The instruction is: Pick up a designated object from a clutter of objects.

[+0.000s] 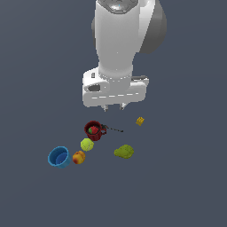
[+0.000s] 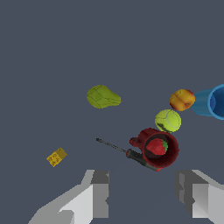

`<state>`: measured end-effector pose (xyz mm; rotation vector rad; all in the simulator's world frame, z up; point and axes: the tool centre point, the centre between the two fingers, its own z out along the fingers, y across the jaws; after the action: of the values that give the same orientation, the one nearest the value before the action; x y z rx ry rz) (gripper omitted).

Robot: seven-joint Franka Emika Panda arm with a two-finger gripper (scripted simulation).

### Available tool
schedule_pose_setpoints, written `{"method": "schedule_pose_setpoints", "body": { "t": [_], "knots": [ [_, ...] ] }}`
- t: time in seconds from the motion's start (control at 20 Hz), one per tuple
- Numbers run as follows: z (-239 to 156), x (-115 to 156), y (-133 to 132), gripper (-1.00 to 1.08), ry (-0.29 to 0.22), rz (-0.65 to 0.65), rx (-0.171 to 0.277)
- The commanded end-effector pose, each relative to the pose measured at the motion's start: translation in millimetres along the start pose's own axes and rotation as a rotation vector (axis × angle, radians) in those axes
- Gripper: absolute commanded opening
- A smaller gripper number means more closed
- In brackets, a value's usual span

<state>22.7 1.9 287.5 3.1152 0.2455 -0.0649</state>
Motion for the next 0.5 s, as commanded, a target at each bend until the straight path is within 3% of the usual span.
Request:
{"method": "schedule_pose_setpoints", "body": {
  "t": [0.0,0.45],
  "knots": [
    [3.5,6.3,7.7,0.28,0.0,-0.039,-0.008],
    [22.3,35.2,46.1,0.28,-0.002,-0.233,-0.046]
  ]
}}
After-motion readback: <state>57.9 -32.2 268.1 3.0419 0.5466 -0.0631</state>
